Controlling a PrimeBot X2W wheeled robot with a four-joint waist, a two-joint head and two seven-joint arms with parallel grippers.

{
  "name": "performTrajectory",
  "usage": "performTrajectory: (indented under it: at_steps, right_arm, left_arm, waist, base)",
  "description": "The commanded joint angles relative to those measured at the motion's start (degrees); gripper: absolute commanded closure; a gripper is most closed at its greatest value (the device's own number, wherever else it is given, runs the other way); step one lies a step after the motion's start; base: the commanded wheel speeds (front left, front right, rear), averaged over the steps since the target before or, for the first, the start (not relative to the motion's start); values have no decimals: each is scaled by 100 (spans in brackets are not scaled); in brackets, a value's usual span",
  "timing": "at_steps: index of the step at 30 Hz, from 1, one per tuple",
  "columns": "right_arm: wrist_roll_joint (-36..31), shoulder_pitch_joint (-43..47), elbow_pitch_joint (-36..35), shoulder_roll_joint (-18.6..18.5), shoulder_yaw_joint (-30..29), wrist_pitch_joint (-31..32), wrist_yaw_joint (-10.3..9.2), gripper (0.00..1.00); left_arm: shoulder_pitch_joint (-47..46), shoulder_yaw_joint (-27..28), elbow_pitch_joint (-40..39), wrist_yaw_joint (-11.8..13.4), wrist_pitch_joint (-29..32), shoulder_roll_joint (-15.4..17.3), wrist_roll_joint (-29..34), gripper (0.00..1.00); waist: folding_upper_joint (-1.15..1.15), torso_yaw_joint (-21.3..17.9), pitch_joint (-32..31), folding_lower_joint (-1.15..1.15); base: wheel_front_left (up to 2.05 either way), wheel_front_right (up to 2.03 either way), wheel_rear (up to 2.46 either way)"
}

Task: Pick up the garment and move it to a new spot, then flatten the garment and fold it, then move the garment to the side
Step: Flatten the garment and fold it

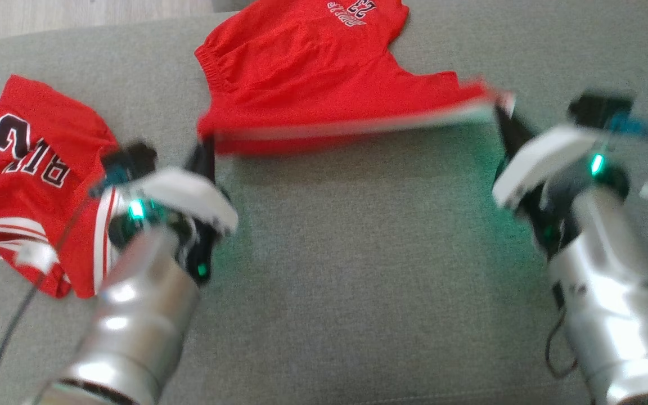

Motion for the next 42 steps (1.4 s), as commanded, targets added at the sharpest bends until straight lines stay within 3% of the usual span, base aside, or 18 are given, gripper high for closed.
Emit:
performTrajectory:
  at_steps: [1, 8, 12, 17, 19, 22, 28, 32, 37, 42]
  right_arm:
    - [108, -9, -29, 65, 163, -183, -5, 100]
    - [532, 799, -49, -58, 433, -689, -5, 100]
    - [553, 1471, -680, -354, 413, -714, -5, 100]
    - [343, 2476, -1732, -573, 46, -322, -5, 100]
    - [174, 3045, -2444, -569, -257, 50, -5, 100]
    - [-156, 3919, -3724, -396, -790, 783, -5, 100]
    - [-658, 5228, -6302, 79, -1478, 2416, -5, 100]
    - [-811, 5589, -7572, 209, -1737, 3294, -5, 100]
    - [-812, 5395, -7873, 240, -1810, 3745, -5, 100]
    - [-695, 4589, -7290, 173, -1707, 3888, -5, 100]
  left_arm:
    - [-40, 73, 25, -35, -89, 137, -98, 100]
    - [745, -567, -332, -75, -453, 72, -154, 100]
    - [1269, -853, -911, -76, -612, 282, -64, 100]
    - [1859, -1044, -1660, -30, -648, 665, 131, 100]
    - [2195, -1083, -2191, 115, -565, 869, 156, 100]
    - [2754, -1142, -3384, 525, -183, 1264, 176, 100]
    - [3972, -1183, -6806, 1720, 937, 2293, 174, 100]
    - [4610, -1182, -8853, 2318, 1597, 2852, 31, 100]
    - [4689, -1154, -9394, 2474, 1868, 3034, -59, 100]
    - [4407, -1115, -8902, 2159, 1971, 2818, -441, 100]
  waist:
    - [0, -3, 45, -1]
    - [0, 23, -28, -1]
    - [0, 97, -212, -1]
    - [0, 216, -451, -1]
    - [0, 252, -557, -1]
    - [0, 292, -677, -1]
    - [0, 294, -788, -1]
    - [0, 255, -783, -1]
    - [0, 264, -673, -1]
    - [0, 389, -362, -1]
  base:
    - [0, 0, 0]
    - [0, 0, 0]
    - [0, 0, 0]
    - [0, 0, 0]
    - [0, 0, 0]
    - [0, 0, 0]
    - [0, 0, 0]
    - [0, 0, 0]
    - [0, 0, 0]
    - [0, 0, 0]
